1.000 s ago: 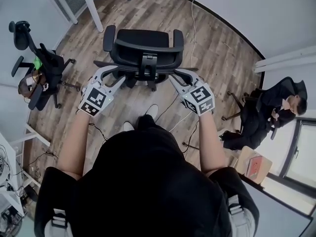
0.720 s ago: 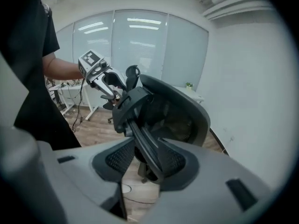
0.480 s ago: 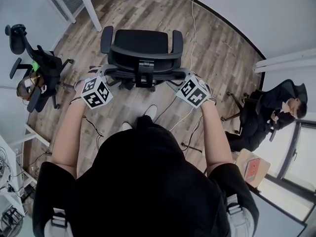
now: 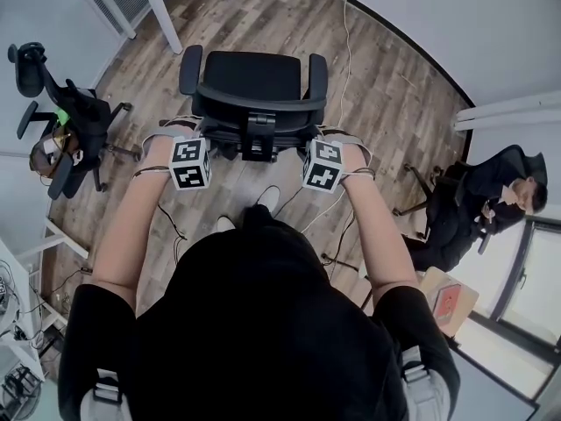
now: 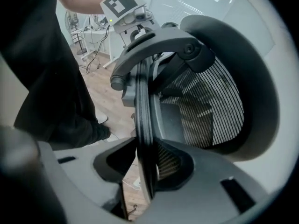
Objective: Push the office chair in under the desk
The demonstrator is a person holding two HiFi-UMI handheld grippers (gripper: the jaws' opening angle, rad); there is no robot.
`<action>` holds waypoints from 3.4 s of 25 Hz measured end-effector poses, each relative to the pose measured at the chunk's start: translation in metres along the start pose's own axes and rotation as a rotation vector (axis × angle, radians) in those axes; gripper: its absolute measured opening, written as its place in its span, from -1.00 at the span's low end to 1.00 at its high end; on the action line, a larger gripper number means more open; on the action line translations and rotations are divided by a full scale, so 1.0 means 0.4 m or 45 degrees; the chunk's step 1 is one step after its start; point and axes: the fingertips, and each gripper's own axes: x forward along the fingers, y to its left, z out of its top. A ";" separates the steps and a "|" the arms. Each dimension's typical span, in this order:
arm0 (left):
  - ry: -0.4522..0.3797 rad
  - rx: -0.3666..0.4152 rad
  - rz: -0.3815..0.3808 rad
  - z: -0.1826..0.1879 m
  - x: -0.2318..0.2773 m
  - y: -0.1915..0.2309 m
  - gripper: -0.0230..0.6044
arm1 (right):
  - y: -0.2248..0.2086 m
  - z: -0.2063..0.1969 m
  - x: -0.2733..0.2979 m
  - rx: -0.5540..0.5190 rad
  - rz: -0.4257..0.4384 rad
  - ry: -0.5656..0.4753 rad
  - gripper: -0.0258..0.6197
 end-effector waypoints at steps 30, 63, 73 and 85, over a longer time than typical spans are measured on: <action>-0.022 0.073 0.034 -0.006 0.077 0.130 -0.61 | -0.156 -0.014 0.047 0.055 0.019 0.008 -0.58; 0.079 -0.021 0.027 0.097 0.264 0.467 -0.61 | -0.504 -0.194 0.107 -0.019 -0.027 -0.091 -0.55; 0.064 -0.048 -0.006 0.114 0.327 0.627 -0.62 | -0.677 -0.249 0.144 -0.012 -0.019 -0.055 -0.54; 0.060 -0.099 -0.029 0.156 0.412 0.807 -0.65 | -0.891 -0.330 0.201 -0.014 -0.016 -0.036 -0.51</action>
